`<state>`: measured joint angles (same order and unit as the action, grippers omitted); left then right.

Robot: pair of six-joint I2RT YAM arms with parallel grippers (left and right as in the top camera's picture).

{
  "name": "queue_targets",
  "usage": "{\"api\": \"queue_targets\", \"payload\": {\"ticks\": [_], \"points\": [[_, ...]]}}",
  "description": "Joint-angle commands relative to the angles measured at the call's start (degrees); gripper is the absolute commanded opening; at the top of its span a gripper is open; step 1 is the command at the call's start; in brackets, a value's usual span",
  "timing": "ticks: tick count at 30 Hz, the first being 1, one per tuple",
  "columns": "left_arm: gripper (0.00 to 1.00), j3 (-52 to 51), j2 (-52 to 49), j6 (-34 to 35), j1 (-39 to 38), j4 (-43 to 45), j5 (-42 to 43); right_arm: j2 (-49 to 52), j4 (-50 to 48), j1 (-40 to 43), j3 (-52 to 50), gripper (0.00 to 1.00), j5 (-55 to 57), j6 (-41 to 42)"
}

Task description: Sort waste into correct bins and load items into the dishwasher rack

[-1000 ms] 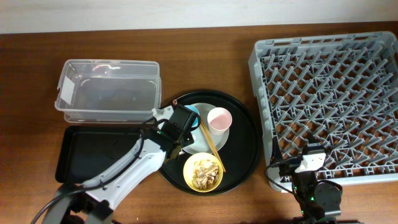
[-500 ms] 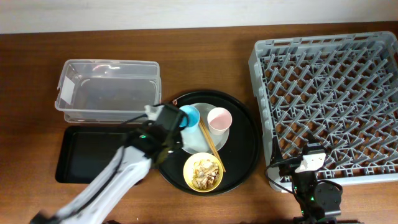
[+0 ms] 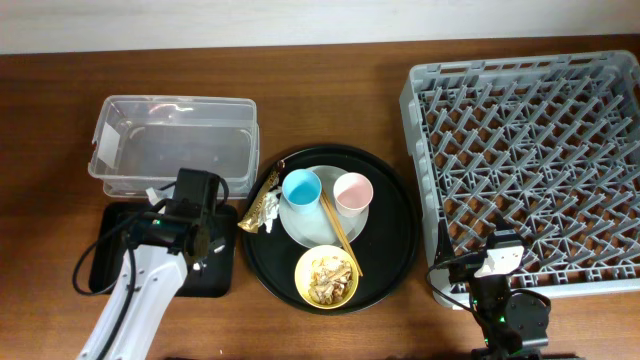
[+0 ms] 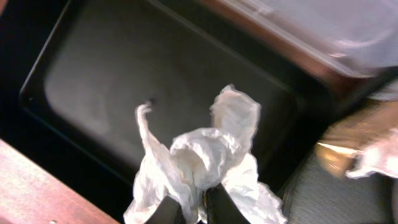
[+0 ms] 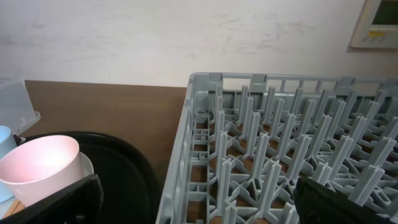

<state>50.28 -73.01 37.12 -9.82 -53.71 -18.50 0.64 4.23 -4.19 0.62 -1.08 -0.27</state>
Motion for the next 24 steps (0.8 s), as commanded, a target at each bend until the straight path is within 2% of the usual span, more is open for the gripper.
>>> {"api": "queue_targets", "payload": {"ticks": [1, 2, 5, 7, 9, 11, 12, 14, 15, 16, 24], "points": [[0.54, -2.36, -2.71, -0.79, 0.68, 0.94, -2.27, -0.46, 0.26, -0.31, -0.31, 0.99, 0.26, -0.13], [0.66, -2.36, -3.13, -0.79, 0.68, 0.94, -2.29, -0.46, 0.26, -0.31, -0.31, 0.99, 0.26, -0.13], [0.84, -2.34, -3.54, -2.75, 0.68, 1.2, -2.32, -0.46, 0.26, -0.31, -0.31, 0.99, 0.26, -0.13], [0.86, -1.57, -3.48, -8.28, 0.79, 1.79, -2.58, -0.46, 0.26, -0.31, -0.31, 0.99, 0.26, -0.13], [0.85, 0.28, -3.48, -10.54, 0.79, 1.42, -2.4, -0.46, 0.26, -0.31, -0.31, 0.99, 0.26, -0.13], [0.68, 2.78, -3.48, -13.66, 0.72, 0.72, 3.58, -0.46, 0.26, -0.31, -0.31, 0.99, 0.26, -0.13], [0.58, 3.89, -3.48, -16.11, 0.72, 0.83, 9.46, -0.46, 0.26, -0.31, -0.31, 0.99, 0.26, -0.13], [0.28, 4.52, -3.48, -18.88, 0.44, 2.51, 19.91, -0.46, 0.26, -0.31, -0.31, 0.99, 0.26, -0.13], [0.04, 4.48, -3.56, -18.78, -0.39, 4.04, 24.2, -0.46, 0.26, -0.31, -0.31, 0.99, 0.26, -0.13], [0.0, 4.35, -3.61, -18.75, -1.18, 5.14, 25.11, -0.46, 0.26, -0.31, -0.31, 0.99, 0.26, -0.13], [0.0, 4.02, -8.35, -15.26, -10.67, 11.56, 21.51, -0.46, 0.26, -0.31, -0.31, 0.99, 0.26, -0.13]]}}
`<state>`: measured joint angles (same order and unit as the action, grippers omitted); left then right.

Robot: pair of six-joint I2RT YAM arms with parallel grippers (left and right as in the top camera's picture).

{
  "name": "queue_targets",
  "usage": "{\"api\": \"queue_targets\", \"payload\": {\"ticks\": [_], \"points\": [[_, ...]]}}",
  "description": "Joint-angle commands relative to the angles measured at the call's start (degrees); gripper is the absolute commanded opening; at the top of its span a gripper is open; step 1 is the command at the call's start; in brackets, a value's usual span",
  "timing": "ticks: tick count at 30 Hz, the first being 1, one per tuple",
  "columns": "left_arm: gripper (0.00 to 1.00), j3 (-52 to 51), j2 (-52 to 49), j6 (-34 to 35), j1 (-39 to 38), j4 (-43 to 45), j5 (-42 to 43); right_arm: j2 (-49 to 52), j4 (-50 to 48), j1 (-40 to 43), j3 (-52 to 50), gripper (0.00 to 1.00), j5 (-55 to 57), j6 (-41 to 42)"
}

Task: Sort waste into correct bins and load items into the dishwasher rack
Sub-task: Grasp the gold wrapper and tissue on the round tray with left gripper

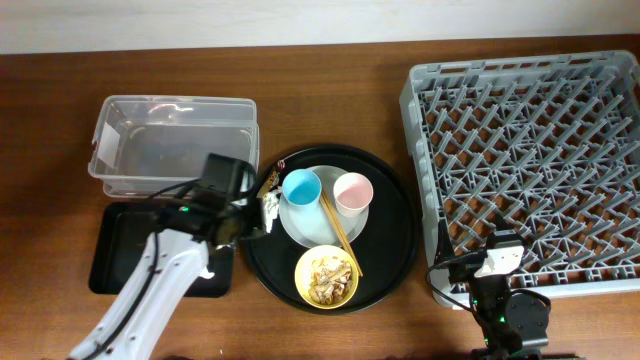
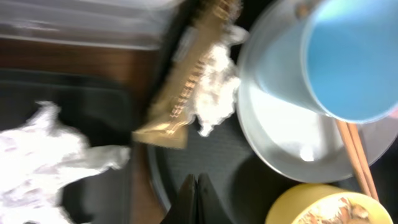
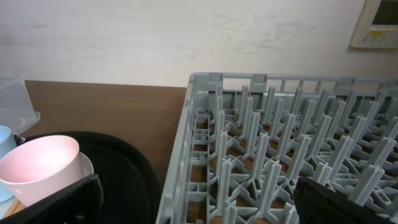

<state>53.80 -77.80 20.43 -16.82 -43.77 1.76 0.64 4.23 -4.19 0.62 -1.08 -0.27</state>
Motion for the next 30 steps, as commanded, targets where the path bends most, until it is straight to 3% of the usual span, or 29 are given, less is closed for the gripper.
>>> {"api": "queue_targets", "payload": {"ticks": [1, 6, 19, 30], "points": [[0.0, 0.5, -5.9, 2.84, -5.79, 3.26, 1.22, -0.46, 0.26, -0.31, -0.31, 0.99, 0.26, -0.13], [0.0, 0.5, -12.22, 5.95, -9.49, 6.32, -0.61, -0.46, 0.26, -0.31, -0.31, 0.99, 0.26, -0.13], [0.0, 0.5, -20.57, 7.19, -10.03, 11.41, -0.63, -0.46, 0.24, -0.31, -0.31, 0.99, 0.26, -0.13], [0.0, 0.52, -20.85, 7.1, -13.97, 18.12, 6.16, -0.46, 0.24, -0.31, -0.31, 0.99, 0.26, -0.13]]}}
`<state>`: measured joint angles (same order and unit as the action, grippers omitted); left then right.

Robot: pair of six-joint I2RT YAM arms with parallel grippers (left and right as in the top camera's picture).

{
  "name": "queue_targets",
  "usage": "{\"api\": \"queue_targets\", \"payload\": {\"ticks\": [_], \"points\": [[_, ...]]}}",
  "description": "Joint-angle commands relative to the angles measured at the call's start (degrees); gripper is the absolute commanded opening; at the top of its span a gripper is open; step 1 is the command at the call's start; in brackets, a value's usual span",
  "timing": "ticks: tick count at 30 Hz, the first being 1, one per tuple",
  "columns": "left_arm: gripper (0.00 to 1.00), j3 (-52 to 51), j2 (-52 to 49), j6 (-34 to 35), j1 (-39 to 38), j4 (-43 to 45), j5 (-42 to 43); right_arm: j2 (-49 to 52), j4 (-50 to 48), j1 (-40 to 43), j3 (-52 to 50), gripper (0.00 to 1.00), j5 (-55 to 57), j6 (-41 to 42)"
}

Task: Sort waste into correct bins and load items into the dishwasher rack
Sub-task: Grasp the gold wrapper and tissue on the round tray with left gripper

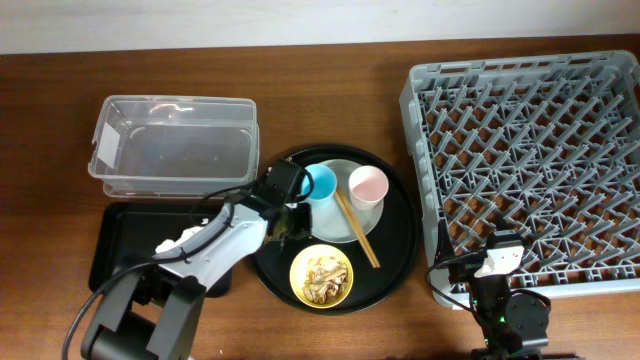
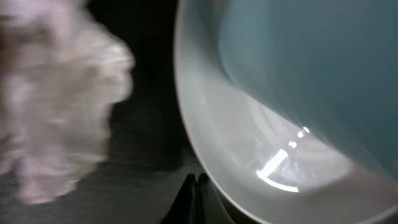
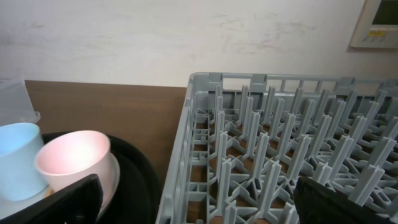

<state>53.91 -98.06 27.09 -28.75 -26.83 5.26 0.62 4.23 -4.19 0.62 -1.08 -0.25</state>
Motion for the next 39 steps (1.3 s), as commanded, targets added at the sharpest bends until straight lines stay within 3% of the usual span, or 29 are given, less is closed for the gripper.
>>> {"api": "queue_targets", "payload": {"ticks": [1, 8, 11, 12, 16, 22, 39], "points": [[0.01, 0.44, -0.59, 0.24, -2.38, 1.44, 2.64, -0.44, 0.26, -0.31, -0.31, 0.99, 0.26, -0.15], [0.15, 3.08, 1.36, -5.64, -2.32, -0.44, 1.16, -0.44, 0.26, -0.31, -0.31, 0.99, 0.26, -0.15], [0.23, 6.36, 4.15, -6.58, -2.32, -6.67, -7.21, -0.44, 0.26, -0.31, -0.31, 0.99, 0.26, -0.15], [0.29, 7.43, 5.05, -8.28, -2.32, -8.57, -9.9, -0.44, 0.26, -0.31, -0.31, 0.99, 0.26, -0.15], [0.75, 9.46, 8.63, -19.34, -2.32, -11.87, -20.76, -0.44, 0.26, -0.31, -0.31, 0.99, 0.26, -0.15], [0.74, 9.03, 6.34, -28.06, -1.53, -11.3, -25.09, -0.44, 0.24, -0.31, -0.31, 0.98, 0.26, -0.15], [0.69, 9.03, -3.45, -27.87, 0.33, -8.52, -20.65, -0.44, 0.24, -0.31, -0.31, 0.99, 0.26, -0.15]]}}
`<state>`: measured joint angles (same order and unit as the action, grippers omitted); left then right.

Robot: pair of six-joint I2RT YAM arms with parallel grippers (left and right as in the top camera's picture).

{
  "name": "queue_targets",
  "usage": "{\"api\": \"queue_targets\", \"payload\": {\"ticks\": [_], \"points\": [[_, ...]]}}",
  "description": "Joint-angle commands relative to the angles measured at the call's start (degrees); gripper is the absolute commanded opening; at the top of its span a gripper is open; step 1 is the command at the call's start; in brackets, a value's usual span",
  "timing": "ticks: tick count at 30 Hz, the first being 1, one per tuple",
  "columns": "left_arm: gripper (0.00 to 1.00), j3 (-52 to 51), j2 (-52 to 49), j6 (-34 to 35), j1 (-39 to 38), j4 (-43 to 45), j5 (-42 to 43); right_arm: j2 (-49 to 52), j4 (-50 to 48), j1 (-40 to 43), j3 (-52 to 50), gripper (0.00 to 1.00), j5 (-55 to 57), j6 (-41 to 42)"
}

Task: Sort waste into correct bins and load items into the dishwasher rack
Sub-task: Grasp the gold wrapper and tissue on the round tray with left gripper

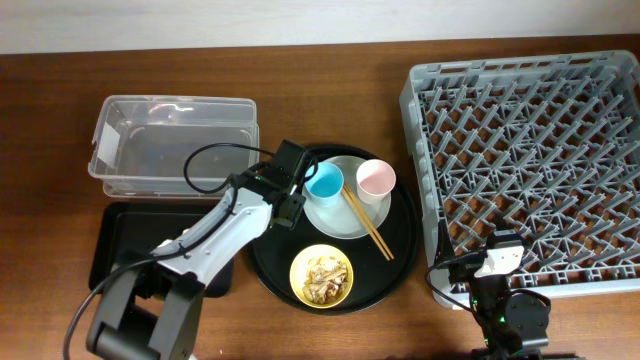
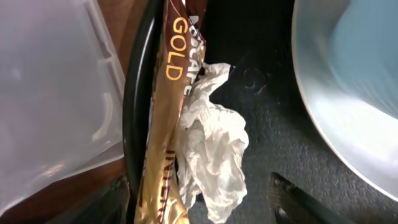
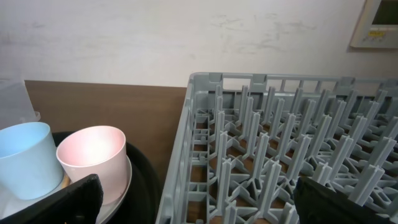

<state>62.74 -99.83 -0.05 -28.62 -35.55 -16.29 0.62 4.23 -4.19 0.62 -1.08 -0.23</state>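
My left gripper [image 1: 285,207] is open at the left rim of the round black tray [image 1: 405,240]. In the left wrist view its fingers [image 2: 298,199] straddle a gold wrapper [image 2: 163,118] and a crumpled white tissue [image 2: 211,146]. A white plate [image 1: 340,215] on the tray carries a blue cup [image 1: 325,182], a pink cup [image 1: 375,178] and chopsticks [image 1: 368,222]. In front of it is a yellow bowl [image 1: 322,275] of food scraps. My right gripper [image 3: 202,199] is open and empty at the near left corner of the grey dishwasher rack [image 1: 530,160].
A clear plastic bin [image 1: 175,145] stands at the back left, touching the round tray's rim. A black rectangular bin [image 1: 110,255] lies in front of it, partly under my left arm. The rack fills the right side of the table.
My left gripper was shut low beside the white plate; now it is open around the gold wrapper and the tissue. The plate with both cups sits slightly further right.
My left gripper held a white tissue over the black rectangular bin. Then it was shut and empty by the round tray, the tissue lying in the bin. It was then shut against the plate, which had shifted right. Now it is open over the wrapper. The right arm stayed still.
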Motion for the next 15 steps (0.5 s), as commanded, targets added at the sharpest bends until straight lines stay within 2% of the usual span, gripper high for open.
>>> {"api": "queue_targets", "payload": {"ticks": [1, 4, 5, 9, 15], "points": [[0.68, 0.2, -2.34, -0.59, 0.2, 0.17, 0.9, -0.44, 0.26, -0.31, -0.31, 0.99, 0.26, -0.17], [0.67, 0.2, -3.98, 0.46, 0.2, 0.46, 0.87, -0.44, 0.26, -0.31, -0.31, 0.99, 0.26, -0.17], [0.62, 0.2, -5.18, 0.5, 0.2, 0.63, 0.85, -0.44, 0.26, -0.31, -0.31, 0.99, 0.26, -0.17], [0.55, 0.2, -5.92, 0.48, 0.35, 0.57, 0.87, -0.44, 0.26, -0.31, -0.31, 0.99, 0.26, -0.17], [0.39, 0.2, -5.92, 0.48, 0.35, 0.55, 0.92, -0.44, 0.24, -0.31, -0.31, 0.99, 0.26, -0.17]]}}
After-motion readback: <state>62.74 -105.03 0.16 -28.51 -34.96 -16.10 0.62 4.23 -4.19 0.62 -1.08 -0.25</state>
